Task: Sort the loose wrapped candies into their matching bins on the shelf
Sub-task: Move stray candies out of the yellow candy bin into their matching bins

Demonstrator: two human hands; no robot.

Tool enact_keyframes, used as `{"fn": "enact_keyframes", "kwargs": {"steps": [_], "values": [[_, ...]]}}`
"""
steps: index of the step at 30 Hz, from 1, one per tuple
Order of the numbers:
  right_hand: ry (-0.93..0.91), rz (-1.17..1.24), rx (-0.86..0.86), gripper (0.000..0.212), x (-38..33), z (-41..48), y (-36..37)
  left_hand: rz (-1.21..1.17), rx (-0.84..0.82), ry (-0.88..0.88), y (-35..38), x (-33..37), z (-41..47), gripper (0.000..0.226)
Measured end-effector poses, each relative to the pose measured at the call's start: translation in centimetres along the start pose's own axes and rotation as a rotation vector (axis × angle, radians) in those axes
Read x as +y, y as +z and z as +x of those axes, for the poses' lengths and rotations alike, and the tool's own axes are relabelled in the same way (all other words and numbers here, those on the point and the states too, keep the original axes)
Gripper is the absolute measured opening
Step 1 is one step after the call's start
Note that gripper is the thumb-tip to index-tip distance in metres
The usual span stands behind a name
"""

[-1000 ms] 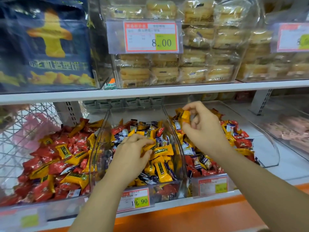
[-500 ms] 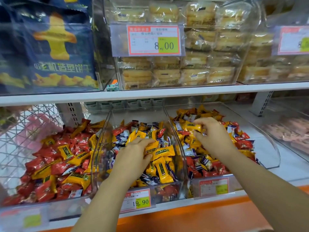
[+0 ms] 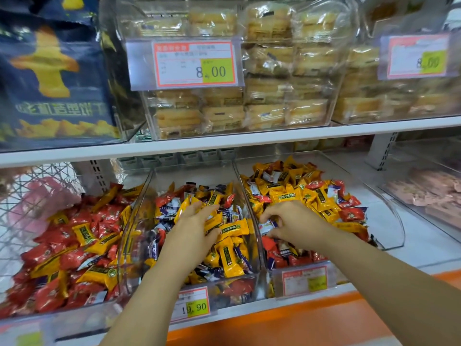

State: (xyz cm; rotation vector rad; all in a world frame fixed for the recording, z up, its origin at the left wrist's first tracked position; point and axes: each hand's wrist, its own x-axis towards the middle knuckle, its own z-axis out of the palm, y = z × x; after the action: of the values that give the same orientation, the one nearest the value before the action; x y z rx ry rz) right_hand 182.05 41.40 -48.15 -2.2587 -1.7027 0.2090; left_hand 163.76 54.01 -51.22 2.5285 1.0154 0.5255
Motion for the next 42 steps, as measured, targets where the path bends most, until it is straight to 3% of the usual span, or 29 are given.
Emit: {"fn": "enact_keyframes", "kwargs": {"steps": [4,9,12,16,18,21,24,35,38,42], "values": [[0.015,0.024,0.077,0.018,0.6,0.0,-0.2,-0.058,-0.092,0.036,0.1,0.4,0.0,0.044],[0.073,0.091,0.225,0.015,1.2,-0.7,-1.1,-0.098,-0.081,0.070,0.2,1.3,0.1,0.040],[0.111,0.167,0.337,0.012,1.2,-1.2,-1.6,-0.097,0.020,0.072,0.0,1.7,-0.2,0.038],[0.152,0.255,0.432,0.009,1.7,-1.9,-2.1,-0.309,0.233,0.054,-1.2,3.5,-0.7,0.039],[0.183,0.295,0.492,0.007,2.2,-2.3,-2.4,-0.369,0.263,0.105,-1.7,5.3,-0.3,0.038],[0.217,0.356,0.595,0.008,2.9,-3.2,-3.0,-0.303,0.176,0.200,-1.5,8.3,1.2,0.043],[0.226,0.424,0.642,0.007,3.0,-4.0,-3.3,-0.210,0.050,0.185,-1.3,9.5,2.1,0.050],[-0.041,0.434,0.434,0.010,-2.9,-0.8,-2.4,-0.354,0.259,-0.093,-3.1,3.1,-1.8,0.027],[-0.117,0.432,0.403,0.014,-5.1,0.8,-1.9,-0.342,0.292,-0.073,-3.2,1.9,-2.1,0.027],[-0.185,0.340,0.271,0.026,-5.9,1.3,-1.6,-0.294,0.205,-0.020,-3.2,1.6,-2.1,0.043]]}}
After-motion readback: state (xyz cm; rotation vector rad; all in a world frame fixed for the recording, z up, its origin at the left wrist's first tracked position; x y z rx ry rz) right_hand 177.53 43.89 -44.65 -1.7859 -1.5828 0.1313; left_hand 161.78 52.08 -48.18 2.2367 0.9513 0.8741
